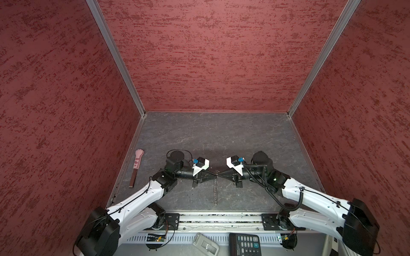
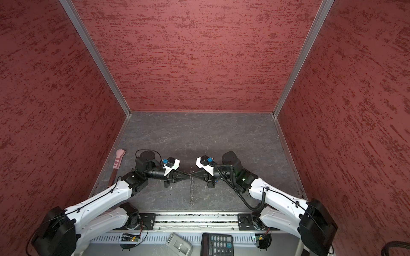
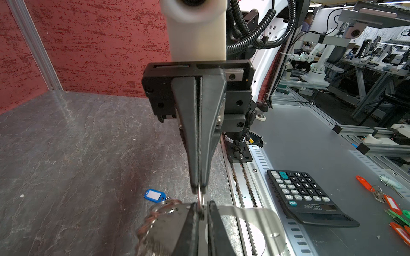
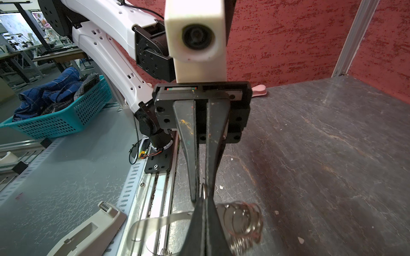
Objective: Attach keys to a key ring
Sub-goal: Pass the keyring.
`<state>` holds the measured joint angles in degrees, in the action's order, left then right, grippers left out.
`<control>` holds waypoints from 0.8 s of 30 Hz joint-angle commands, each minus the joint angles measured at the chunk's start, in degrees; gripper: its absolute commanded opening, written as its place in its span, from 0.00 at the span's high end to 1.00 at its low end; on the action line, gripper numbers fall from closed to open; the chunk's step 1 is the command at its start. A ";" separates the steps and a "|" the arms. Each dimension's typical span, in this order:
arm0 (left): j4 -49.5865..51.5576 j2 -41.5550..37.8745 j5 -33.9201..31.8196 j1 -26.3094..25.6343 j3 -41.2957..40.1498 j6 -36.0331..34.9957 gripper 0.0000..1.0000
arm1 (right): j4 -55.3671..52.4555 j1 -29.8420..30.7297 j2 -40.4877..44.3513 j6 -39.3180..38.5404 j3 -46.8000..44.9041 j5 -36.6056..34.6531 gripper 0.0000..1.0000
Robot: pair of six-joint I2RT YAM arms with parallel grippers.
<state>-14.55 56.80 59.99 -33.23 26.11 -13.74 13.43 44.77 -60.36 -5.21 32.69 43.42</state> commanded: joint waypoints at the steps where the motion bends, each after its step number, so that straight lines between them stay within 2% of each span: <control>1: 0.42 0.11 0.92 -0.49 1.44 -0.59 0.87 | 1.20 -0.21 -0.28 -1.22 2.53 1.65 1.00; 6: 0.30 0.18 0.85 -0.60 1.52 -0.59 0.89 | 1.42 -0.24 -0.55 -1.12 2.64 1.67 1.00; 11: 0.51 0.34 0.88 -0.60 1.64 -0.59 0.96 | 1.38 -0.21 -1.03 -1.11 2.69 1.67 1.00; 14: -0.05 0.04 -0.56 -0.60 1.44 -0.15 1.00 | 0.41 -0.26 -1.25 -1.47 2.69 0.72 1.00; 19: -2.34 -1.17 -4.54 -0.15 0.06 0.88 1.00 | -3.48 -0.21 0.65 -3.34 2.56 -3.11 1.00; 22: -3.64 -1.51 -5.75 0.11 -0.61 1.26 1.00 | -4.24 -0.21 3.50 -3.82 1.65 -6.08 0.79; 24: -4.23 -1.43 -5.96 0.14 -0.84 1.43 1.00 | -3.59 -0.30 5.88 -3.84 0.28 -8.61 0.70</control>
<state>-15.29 56.27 55.40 -33.39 25.82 -13.13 10.22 44.77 -57.95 -7.88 33.34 39.13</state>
